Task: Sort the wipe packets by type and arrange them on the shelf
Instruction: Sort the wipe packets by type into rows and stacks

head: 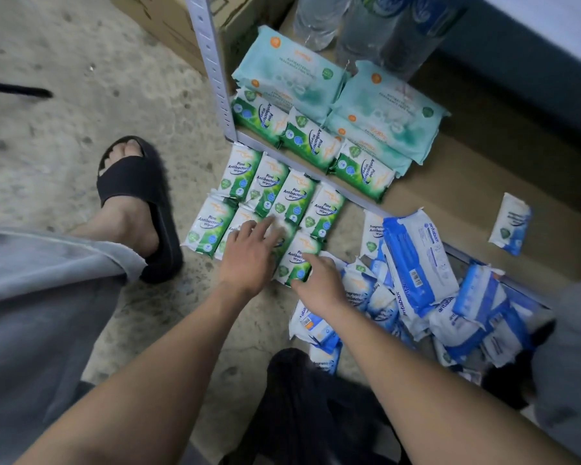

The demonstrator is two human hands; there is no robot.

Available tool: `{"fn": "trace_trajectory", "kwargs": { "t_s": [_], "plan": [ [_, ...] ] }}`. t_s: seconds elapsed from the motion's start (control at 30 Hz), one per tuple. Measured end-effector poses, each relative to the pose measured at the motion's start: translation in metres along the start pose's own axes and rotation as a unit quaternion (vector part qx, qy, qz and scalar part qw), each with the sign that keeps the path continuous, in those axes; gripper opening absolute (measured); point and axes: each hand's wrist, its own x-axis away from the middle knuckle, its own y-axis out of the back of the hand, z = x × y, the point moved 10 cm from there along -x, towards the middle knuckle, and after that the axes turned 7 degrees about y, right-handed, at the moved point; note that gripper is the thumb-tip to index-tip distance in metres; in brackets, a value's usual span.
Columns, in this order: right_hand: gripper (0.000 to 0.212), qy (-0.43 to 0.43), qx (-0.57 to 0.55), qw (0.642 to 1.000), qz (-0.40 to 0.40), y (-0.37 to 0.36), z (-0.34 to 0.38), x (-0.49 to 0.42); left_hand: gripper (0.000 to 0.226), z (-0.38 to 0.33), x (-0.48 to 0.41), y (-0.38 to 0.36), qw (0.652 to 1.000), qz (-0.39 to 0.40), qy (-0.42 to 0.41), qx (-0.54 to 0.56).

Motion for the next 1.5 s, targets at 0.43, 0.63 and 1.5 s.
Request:
{"fn": "trace_trajectory", "kwargs": {
  "t_s": [0.43, 0.63, 1.5],
  "plan": [
    [0.079, -0.010, -0.012, 0.997, 0.072, -0.018, -0.001, 0.001, 0.074, 0.001, 0.008, -0.026, 0.992, 0.099, -0.028, -0.073],
    [0.061, 0.007, -0.026, 0.999, 0.041, 0.008, -0.004, 0.007, 0.075, 0.001, 0.000, -0.036, 0.976, 0.170, -0.005, -0.136],
    [0.045, -0.128, -0.148, 0.948, -0.249, 0.168, -0.284, 0.203, 0.065, -0.259, 0.042, 0.010, 0.983, 0.162, -0.037, 0.078]
  ]
}}
